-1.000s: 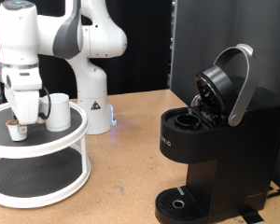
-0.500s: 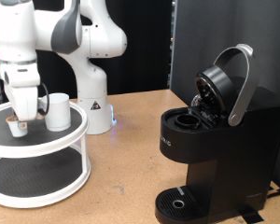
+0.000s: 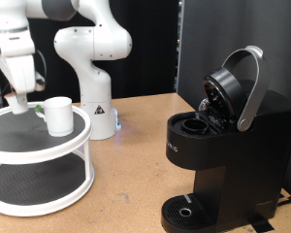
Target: Make a cup of coffee with the keurig machine
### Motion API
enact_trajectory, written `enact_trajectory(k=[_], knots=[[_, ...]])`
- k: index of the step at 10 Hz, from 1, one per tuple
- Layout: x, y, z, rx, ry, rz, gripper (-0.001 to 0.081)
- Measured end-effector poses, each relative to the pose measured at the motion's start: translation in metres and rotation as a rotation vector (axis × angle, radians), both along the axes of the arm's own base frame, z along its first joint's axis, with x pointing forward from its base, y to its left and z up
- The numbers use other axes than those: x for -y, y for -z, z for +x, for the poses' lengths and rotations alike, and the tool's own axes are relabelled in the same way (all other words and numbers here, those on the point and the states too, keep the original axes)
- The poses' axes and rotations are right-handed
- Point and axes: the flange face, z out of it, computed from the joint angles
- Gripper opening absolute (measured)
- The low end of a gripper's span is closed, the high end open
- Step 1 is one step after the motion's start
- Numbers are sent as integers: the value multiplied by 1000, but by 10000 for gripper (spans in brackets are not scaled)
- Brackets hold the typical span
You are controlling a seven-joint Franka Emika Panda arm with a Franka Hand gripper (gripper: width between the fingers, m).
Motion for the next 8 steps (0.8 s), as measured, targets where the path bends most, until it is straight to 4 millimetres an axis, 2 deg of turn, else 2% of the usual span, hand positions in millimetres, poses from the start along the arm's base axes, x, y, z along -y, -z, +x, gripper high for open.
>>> enact_trajectory(k=[1,2,4,5,8], knots=[[0,-15,-1,-13,-10,1,429],[-1,-22,-1,-29,-16,4,372],[-3,-20,-1,-27,-11,13,372],[-10,-19,2,-24,8,32,372],[-54,-27,26,-9,100,106,372]])
